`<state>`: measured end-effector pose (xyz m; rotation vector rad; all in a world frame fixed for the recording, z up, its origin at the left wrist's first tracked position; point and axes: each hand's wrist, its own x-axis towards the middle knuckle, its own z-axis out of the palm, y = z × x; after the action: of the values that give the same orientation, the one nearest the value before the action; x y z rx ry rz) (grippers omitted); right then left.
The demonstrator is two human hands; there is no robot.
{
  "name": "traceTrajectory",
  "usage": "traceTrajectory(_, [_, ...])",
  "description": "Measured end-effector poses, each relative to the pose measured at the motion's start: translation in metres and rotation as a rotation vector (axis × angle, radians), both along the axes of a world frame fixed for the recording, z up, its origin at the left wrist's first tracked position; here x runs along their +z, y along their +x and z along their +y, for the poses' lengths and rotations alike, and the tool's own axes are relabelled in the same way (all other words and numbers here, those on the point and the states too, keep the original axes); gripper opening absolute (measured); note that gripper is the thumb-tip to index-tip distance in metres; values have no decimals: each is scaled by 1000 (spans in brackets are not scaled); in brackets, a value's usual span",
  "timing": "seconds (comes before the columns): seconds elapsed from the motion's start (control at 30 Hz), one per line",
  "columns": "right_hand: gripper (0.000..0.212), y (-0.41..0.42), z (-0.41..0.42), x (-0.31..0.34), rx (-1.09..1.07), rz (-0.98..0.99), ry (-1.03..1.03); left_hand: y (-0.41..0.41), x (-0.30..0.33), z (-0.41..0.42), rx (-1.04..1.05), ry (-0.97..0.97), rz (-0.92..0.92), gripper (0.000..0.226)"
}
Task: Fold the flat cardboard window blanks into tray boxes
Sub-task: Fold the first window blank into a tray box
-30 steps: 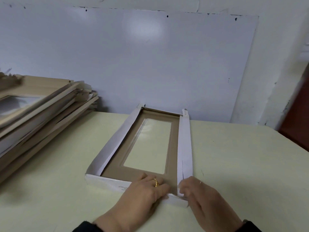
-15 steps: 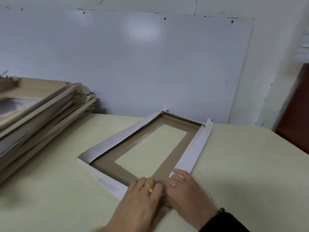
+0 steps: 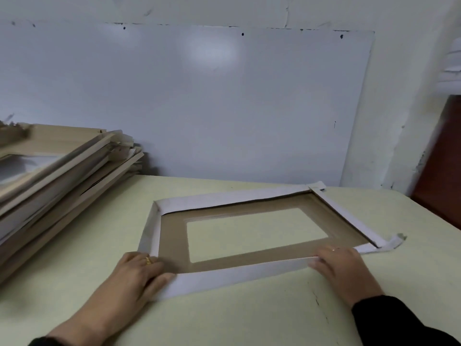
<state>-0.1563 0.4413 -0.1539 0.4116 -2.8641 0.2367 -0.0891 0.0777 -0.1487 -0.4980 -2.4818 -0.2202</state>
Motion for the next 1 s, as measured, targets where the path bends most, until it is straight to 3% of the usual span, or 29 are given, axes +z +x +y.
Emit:
traceTrajectory(0.1, [39, 3, 31, 0, -189, 34, 3, -6, 0, -14, 22, 84, -29, 30])
traceTrajectory(0.23, [37, 14, 55, 4, -281, 80, -46, -14, -5, -25, 164, -29, 42, 47])
traceTrajectory(0.33, [51, 24, 38, 5, -152, 96, 12, -14, -6, -16, 262, -113, 1, 38])
traceTrajectory(0.43, [26, 36, -6, 15, -108, 125, 121, -11, -4, 14, 174, -140, -71, 47])
traceTrajectory(0.47, [30, 37, -23, 13, -92, 90, 130, -9, -4, 26, 120, -149, -99, 47])
traceTrajectory(0.53, [36, 43, -51, 1, -22, 33, 70, -4, -8, 54, -20, -139, -126, 44])
traceTrajectory(0.63, [26, 58, -90, 3, 121, -23, -98, 2, -14, 92, -214, -65, -162, 62])
traceTrajectory(0.73, [23, 69, -98, 10, 282, -53, -271, 6, -11, 106, -305, -64, -150, 24])
traceTrajectory(0.87, [21, 72, -73, 25, 466, -229, -466, 3, -9, 89, -270, -111, -148, 31])
traceTrajectory(1.0, [38, 58, -34, 20, 430, -115, -86, -8, -10, 74, -222, -85, -168, 36])
